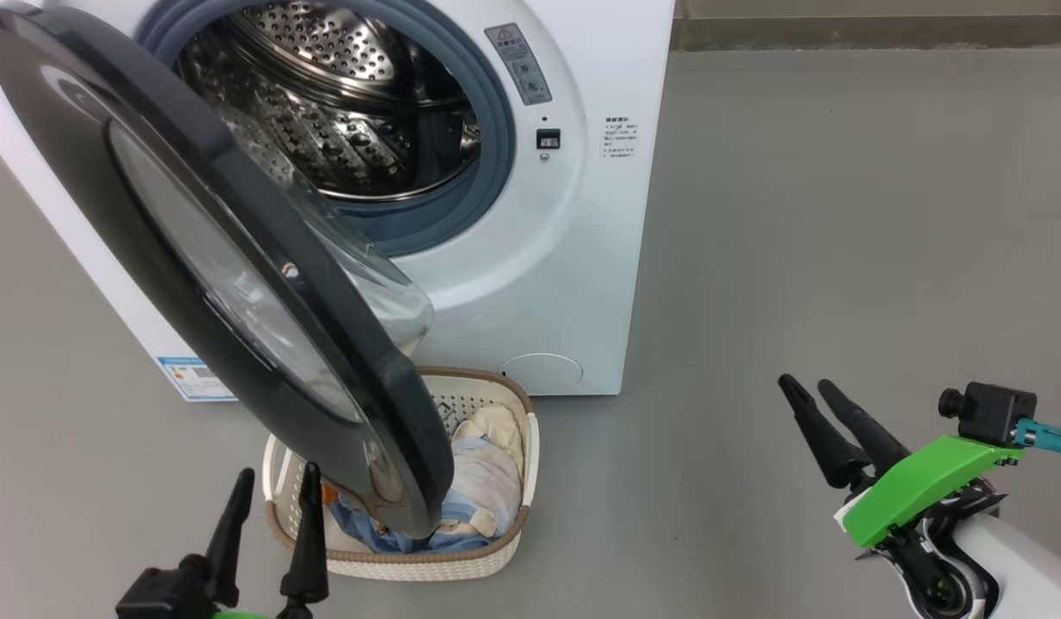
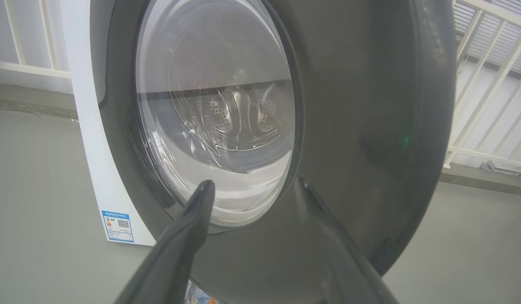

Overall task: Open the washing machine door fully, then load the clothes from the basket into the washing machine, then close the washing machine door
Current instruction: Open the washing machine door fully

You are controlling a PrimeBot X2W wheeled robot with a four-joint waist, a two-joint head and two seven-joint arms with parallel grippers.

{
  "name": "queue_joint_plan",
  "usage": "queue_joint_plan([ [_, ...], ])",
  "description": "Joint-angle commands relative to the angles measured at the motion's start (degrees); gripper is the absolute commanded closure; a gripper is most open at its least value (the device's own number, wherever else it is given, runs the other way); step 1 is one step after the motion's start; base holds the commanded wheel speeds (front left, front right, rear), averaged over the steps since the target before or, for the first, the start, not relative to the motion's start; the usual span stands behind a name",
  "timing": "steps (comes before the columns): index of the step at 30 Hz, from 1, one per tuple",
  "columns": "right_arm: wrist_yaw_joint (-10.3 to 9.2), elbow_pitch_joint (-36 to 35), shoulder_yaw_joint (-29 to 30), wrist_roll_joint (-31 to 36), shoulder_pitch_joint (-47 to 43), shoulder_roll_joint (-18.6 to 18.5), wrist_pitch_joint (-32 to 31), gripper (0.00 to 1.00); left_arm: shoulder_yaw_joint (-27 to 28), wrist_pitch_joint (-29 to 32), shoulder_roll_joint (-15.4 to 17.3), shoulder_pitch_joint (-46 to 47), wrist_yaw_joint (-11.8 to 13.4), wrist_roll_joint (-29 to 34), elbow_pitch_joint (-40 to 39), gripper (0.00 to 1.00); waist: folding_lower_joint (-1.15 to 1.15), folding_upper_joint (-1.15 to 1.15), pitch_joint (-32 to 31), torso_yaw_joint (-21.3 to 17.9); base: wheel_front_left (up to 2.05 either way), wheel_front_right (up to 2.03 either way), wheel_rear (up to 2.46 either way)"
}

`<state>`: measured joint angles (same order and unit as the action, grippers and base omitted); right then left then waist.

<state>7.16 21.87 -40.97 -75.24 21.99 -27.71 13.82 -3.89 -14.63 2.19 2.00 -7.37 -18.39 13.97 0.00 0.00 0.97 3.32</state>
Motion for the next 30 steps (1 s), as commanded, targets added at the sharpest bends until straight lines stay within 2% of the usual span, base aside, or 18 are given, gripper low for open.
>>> queue_joint_plan([
  [1,0.33,-0.2,-0.3,1.6,0.9,-1.4,1.0,0.0,1.8,-0.4,0.7,0.5,-0.1,0.7,-1.7,0.0,0.0,0.0,0.0,0.0,0.0,0.0,0.0],
  [4,0.33,0.7,4.3,6.3,0.8,-0.7,1.1,0.0,2.0,-0.4,0.7,0.3,-0.1,0.7,-1.8,0.0,0.0,0.0,0.0,-0.2,0.0,0.0,0.0],
  [9,0.33,0.2,13.0,18.2,-2.1,1.5,1.2,0.0,2.0,-0.4,0.7,0.2,-0.1,0.9,-1.8,0.0,0.0,0.0,-0.1,-0.1,0.0,0.0,0.0],
  [11,0.33,-0.1,14.4,20.7,-2.7,1.9,1.2,0.0,2.0,-0.4,0.7,0.2,-0.1,0.9,-1.8,0.0,0.0,0.0,-0.2,-0.1,0.0,0.0,0.0],
  [16,0.33,-2.5,23.0,31.3,-6.7,5.5,1.2,0.0,1.8,-0.4,0.7,0.1,-0.1,1.0,-1.9,0.0,0.0,0.0,-0.2,0.1,0.0,0.0,0.0],
  [23,0.33,-3.3,25.3,36.9,-9.5,7.5,1.2,0.0,1.7,-0.4,0.7,0.2,-0.1,1.0,-1.8,0.0,0.0,0.0,0.0,0.5,0.0,0.0,0.0],
  [30,0.33,-3.0,26.0,38.9,-11.1,8.1,1.2,0.0,1.6,-0.4,0.7,0.4,-0.1,0.8,-1.5,0.0,0.0,0.0,0.4,1.2,0.0,0.0,0.0],
])
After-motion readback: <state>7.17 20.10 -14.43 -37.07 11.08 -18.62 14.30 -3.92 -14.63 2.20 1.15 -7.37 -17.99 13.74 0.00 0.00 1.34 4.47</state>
